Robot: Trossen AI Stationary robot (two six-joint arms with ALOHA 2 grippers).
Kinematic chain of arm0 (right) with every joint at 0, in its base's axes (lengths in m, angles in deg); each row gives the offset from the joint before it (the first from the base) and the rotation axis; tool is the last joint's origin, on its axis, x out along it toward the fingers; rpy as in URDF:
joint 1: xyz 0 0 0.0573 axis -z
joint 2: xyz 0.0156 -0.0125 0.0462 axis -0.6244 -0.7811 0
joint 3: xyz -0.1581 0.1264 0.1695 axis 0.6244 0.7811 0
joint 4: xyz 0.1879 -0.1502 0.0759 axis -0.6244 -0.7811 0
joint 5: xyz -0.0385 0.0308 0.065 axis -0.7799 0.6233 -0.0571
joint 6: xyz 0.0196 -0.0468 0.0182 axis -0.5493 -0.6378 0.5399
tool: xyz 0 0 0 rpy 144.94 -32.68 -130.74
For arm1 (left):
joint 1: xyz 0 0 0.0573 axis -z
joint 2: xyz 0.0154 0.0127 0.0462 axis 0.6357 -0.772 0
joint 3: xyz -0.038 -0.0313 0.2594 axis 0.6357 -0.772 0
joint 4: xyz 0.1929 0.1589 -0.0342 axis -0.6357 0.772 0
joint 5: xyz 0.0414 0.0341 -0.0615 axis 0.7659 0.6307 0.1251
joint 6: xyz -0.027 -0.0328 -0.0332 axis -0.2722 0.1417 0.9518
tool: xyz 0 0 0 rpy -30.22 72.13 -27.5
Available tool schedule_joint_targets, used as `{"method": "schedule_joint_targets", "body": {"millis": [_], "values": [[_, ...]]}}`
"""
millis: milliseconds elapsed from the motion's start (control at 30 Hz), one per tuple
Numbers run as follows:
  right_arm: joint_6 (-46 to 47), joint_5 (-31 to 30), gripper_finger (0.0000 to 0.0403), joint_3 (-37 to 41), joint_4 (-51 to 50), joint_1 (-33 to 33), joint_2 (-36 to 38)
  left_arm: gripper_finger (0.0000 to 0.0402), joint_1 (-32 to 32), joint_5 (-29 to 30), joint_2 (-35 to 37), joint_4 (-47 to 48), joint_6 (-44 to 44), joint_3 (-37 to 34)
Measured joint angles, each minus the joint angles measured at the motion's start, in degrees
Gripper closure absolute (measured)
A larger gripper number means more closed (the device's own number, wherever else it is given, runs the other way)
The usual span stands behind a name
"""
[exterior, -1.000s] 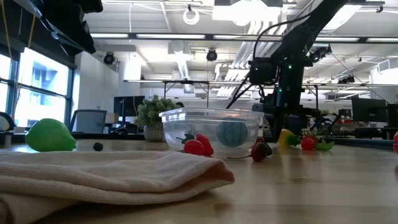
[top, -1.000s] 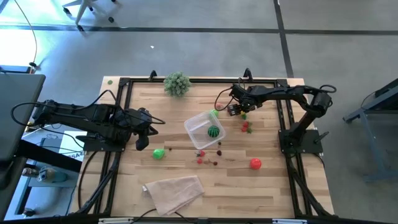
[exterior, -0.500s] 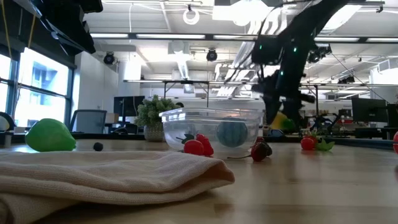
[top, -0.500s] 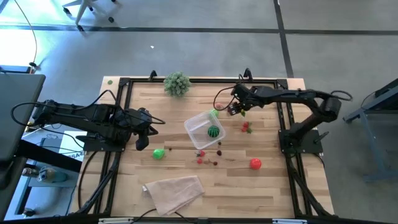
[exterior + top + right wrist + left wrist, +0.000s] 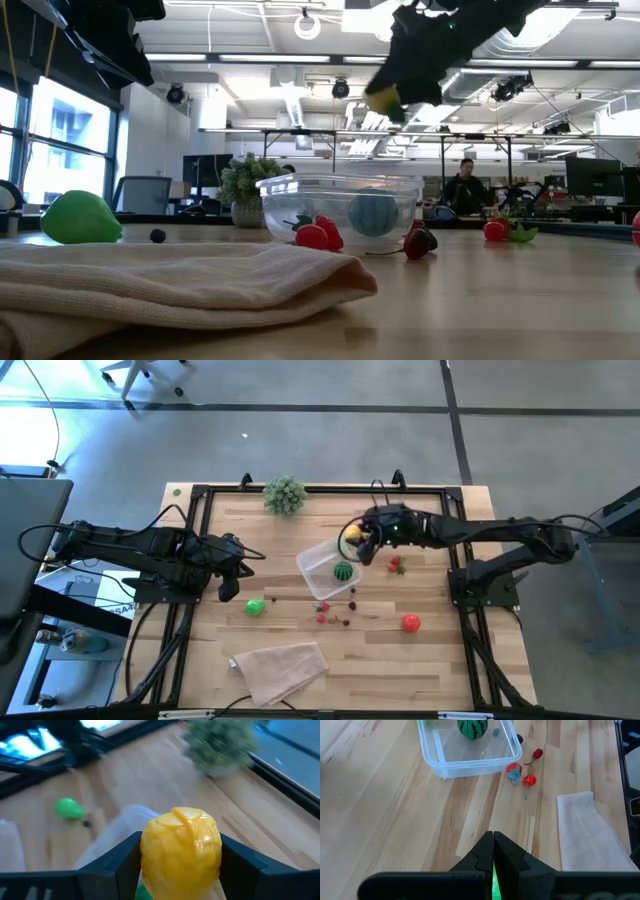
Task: Pick and placing Produce into tupperware
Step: Put the yellow pineapple into the transparent bin
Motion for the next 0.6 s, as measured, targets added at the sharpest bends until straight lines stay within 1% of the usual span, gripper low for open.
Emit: {"method": "schedule_joint_targets", "body": {"millis": [133, 267, 433, 600], "values": [[-1.4, 0.4, 0.0199, -0.2, 2.8, -2.1, -3.7, 0.0401, 0.0, 0.0, 0.0, 0.0, 0.0, 0.0], [-3.7, 1.9, 0.0199, -4.0, 2.1, -2.2, -10.4, 0.0401, 0.0, 0.0, 0.0, 0.0, 0.0, 0.0], [-8.0, 2.0, 0.0199, -12.8, -5.1, -2.2, -19.5, 0.0401, 0.0, 0.0, 0.0, 0.0, 0.0, 0.0], [-11.2, 2.0, 0.0199, -19.2, -10.8, -2.7, -26.7, 0.0401, 0.0, 0.0, 0.0, 0.0, 0.0, 0.0]]}}
